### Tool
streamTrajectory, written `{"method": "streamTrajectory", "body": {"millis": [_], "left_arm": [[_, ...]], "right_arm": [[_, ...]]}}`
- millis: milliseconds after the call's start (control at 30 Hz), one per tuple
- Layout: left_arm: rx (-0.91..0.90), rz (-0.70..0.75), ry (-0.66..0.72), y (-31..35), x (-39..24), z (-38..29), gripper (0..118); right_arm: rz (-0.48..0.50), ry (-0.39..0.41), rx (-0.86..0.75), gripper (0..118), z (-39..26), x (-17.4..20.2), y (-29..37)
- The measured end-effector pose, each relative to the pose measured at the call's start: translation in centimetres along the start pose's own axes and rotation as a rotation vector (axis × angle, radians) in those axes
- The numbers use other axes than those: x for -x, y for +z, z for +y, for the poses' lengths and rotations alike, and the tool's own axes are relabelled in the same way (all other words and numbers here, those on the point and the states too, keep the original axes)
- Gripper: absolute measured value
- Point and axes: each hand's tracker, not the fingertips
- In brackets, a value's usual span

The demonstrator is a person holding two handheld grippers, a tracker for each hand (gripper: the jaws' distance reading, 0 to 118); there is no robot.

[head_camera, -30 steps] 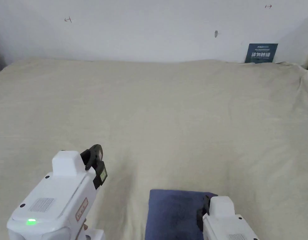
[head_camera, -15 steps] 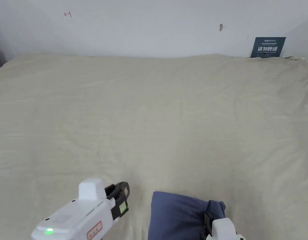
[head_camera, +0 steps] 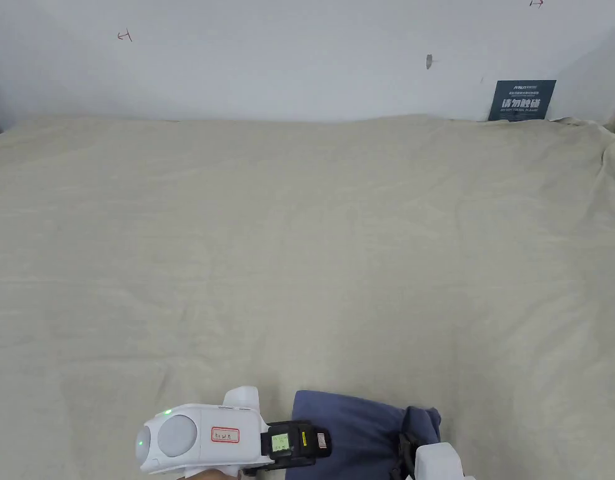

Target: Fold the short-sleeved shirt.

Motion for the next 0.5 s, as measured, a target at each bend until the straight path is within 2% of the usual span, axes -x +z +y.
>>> {"method": "streamTrajectory", "body": {"millis": [100,167,200,300,400,500], "left_arm": [[0.024,-0.058,-0.035,-0.2,0.5,0.7,94],[0.032,-0.075,-0.049,-0.2,0.6,1.1,64],[0.046,-0.083,-0.050,-0.4,0.6,1.3,55],[0.062,-0.050,-0.092,-0.9,0.6,1.0,46],[0.054,-0.054,-0.070,-1.0,0.6,0.7,27],[0.022,-0.008,-0.131,-0.5,-1.0,0.2,23]], "right_arm": [[0.000,-0.006,0.001,0,0.0,0.0,0.0],[0.002,-0.012,0.001,0,0.0,-0.1,0.0],[0.003,-0.014,0.001,0,0.0,-0.1,0.0],[0.004,-0.012,0.004,0,0.1,-0.2,0.0],[0.008,-0.015,0.011,0,0.4,-0.2,0.0],[0.012,-0.019,0.033,0,1.2,-0.4,0.1]]}}
